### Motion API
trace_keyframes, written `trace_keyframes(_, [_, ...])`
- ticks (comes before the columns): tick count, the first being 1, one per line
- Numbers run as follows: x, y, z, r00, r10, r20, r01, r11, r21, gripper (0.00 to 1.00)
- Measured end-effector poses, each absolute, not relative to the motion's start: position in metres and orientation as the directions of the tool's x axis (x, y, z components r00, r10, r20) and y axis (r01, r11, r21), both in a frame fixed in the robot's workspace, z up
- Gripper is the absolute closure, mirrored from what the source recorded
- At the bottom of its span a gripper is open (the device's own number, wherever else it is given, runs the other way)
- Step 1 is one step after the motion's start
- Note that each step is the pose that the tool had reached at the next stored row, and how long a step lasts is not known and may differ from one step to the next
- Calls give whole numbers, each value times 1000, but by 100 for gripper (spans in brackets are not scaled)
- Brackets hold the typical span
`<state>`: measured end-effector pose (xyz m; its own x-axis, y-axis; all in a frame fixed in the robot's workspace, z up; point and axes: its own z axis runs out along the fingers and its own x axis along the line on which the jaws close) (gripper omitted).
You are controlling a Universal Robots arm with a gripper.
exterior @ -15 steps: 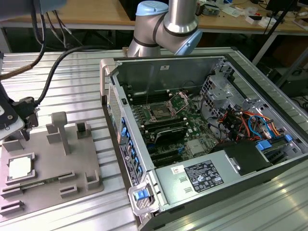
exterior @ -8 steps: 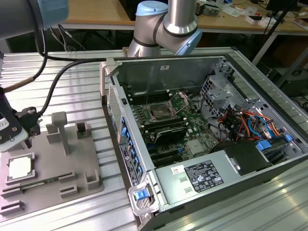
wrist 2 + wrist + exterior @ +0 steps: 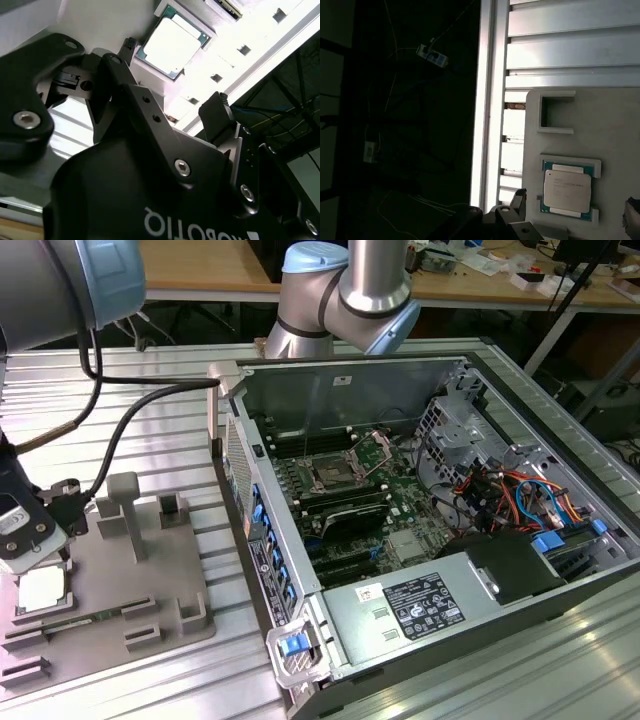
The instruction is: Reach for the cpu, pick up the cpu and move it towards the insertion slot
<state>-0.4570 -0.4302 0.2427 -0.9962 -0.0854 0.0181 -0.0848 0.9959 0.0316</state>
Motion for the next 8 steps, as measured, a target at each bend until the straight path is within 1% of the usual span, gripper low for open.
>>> trace_keyframes(4, [-457, -431, 233, -994, -111, 18, -110, 993, 32, 23])
trace_keyframes(5, [-457, -431, 231, -993, -113, 18, -112, 993, 32, 30])
trace_keyframes(8, [-457, -431, 225, -993, -118, 19, -117, 993, 32, 30])
